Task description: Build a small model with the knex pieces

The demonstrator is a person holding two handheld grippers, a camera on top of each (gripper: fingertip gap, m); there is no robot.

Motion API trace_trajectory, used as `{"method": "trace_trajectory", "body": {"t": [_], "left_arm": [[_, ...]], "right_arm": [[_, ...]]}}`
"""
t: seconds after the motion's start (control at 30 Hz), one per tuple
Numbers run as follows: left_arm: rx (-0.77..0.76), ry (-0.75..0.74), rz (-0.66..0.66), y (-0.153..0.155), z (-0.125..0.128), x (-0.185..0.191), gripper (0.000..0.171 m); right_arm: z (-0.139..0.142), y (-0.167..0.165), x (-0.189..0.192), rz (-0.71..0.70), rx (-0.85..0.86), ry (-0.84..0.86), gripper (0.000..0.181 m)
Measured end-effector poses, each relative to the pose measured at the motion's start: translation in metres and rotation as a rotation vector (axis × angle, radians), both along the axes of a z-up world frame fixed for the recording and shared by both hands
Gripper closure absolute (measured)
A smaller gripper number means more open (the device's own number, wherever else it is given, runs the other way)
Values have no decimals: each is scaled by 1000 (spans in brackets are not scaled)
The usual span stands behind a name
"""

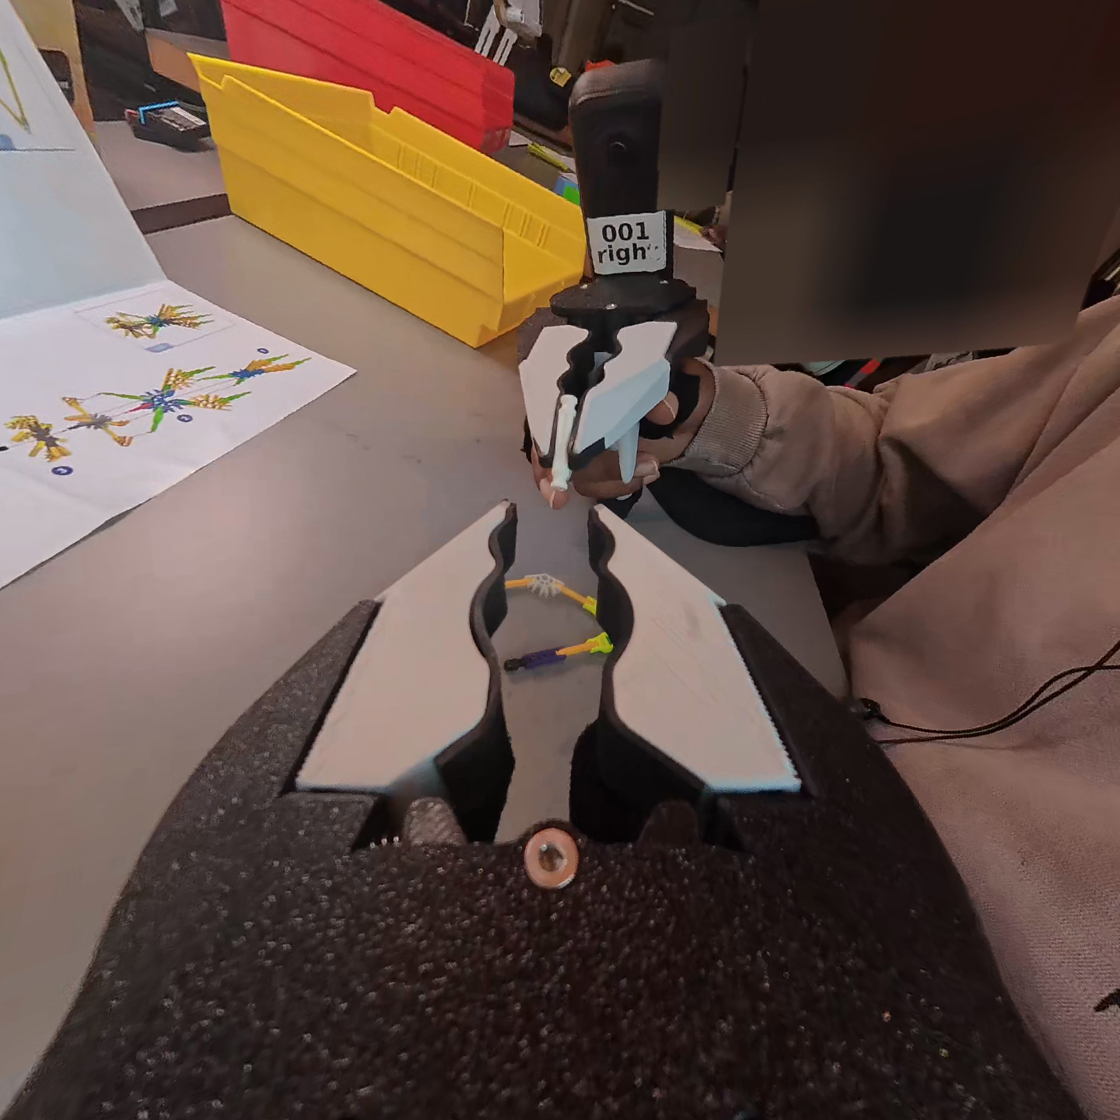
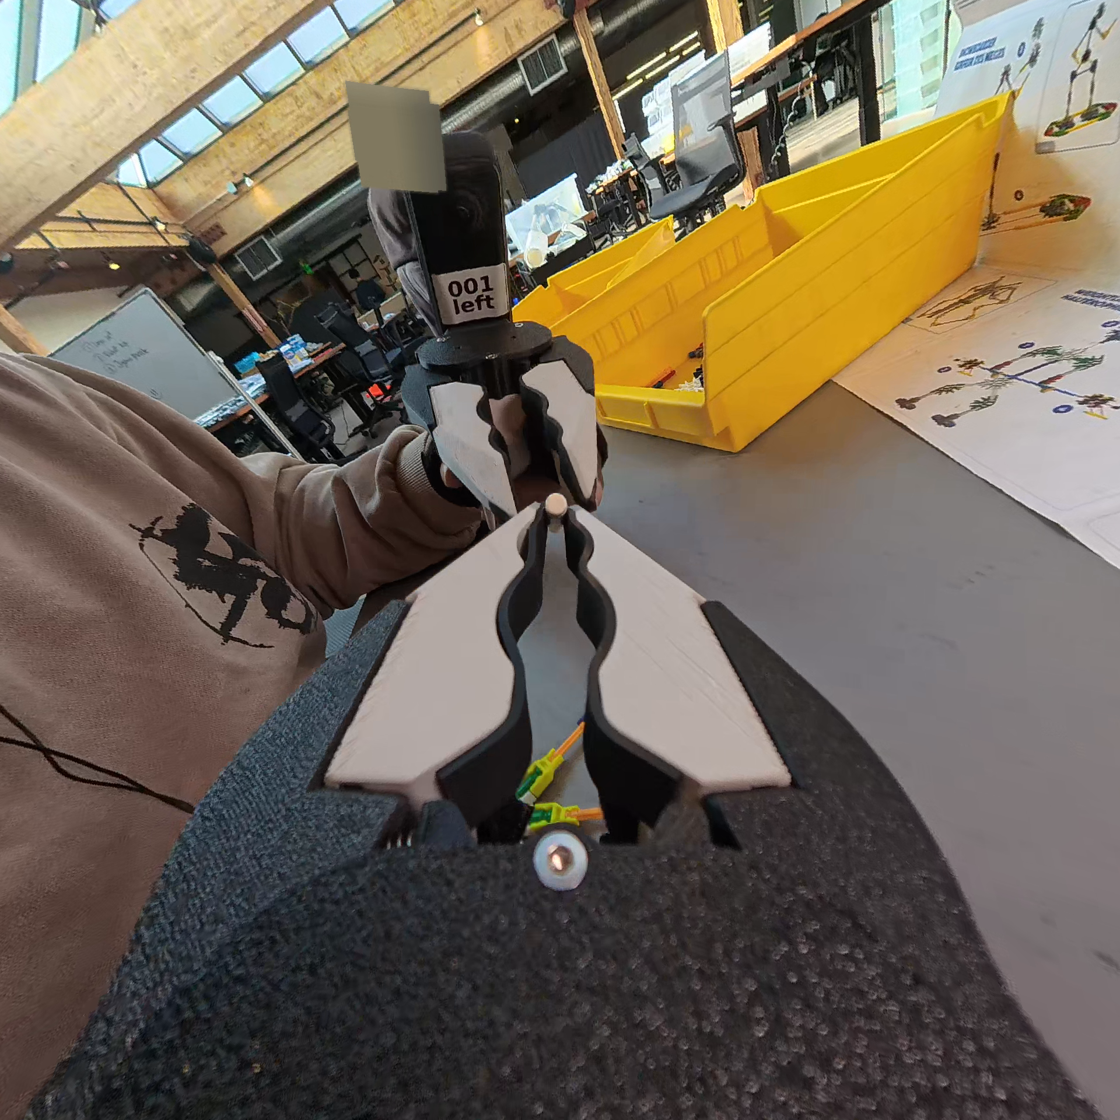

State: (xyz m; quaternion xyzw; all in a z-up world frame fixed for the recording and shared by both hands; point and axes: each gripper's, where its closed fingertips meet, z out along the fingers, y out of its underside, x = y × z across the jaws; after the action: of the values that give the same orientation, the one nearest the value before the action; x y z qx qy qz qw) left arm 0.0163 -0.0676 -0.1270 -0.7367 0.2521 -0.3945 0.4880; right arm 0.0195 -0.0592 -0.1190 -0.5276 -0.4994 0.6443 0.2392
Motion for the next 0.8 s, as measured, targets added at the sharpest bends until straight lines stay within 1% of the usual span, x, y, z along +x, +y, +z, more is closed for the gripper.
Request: {"method": "trace_trajectory", "body": {"t": [0.07, 0.17, 0.3, 0.37, 0.4, 0.43, 0.47, 0.5, 0.53, 0.6, 0.63, 0.67, 0.73, 0.8], "left_arm": [[7, 15, -14, -2, -2, 9, 152], [21, 33, 8, 1, -2, 12, 166], [24, 37, 8, 0, -2, 13, 167], [40, 68, 20, 1, -1, 10, 167], [57, 87, 40, 3, 1, 5, 167], [75, 100, 83, 7, 5, -4, 167], [93, 115, 151, 13, 10, -21, 167], [114, 148, 253, 21, 14, -45, 167], [138, 199, 388, 29, 18, -76, 167], [164, 312, 680, 37, 25, -150, 167], [149, 369, 808, 36, 25, -185, 167], [112, 431, 907, 32, 21, -215, 166], [38, 507, 1045, 22, 11, -260, 166], [-22, 514, 1101, 16, 2, -282, 166]], "right_arm": [[0, -3, -1, 13, -18, 6, 177], [-3, -8, -2, 35, -31, -5, 177], [-3, -9, -3, 44, -53, -4, 177], [-2, -8, -4, 29, -40, 0, 177], [-3, -5, -4, 10, -24, -8, 175], [-4, 2, -3, -22, 0, -23, 166], [-5, 11, -2, -58, 26, -40, 159], [-8, 21, 1, -97, 63, -71, 157], [-14, 30, 4, -131, 122, -116, 158], [-32, 40, 13, -149, 278, -253, 157], [-44, 41, 18, -133, 339, -333, 157], [-54, 40, 23, -115, 382, -394, 156], [-71, 35, 28, -84, 427, -486, 156], [-87, 27, 31, -44, 465, -563, 155]]}}
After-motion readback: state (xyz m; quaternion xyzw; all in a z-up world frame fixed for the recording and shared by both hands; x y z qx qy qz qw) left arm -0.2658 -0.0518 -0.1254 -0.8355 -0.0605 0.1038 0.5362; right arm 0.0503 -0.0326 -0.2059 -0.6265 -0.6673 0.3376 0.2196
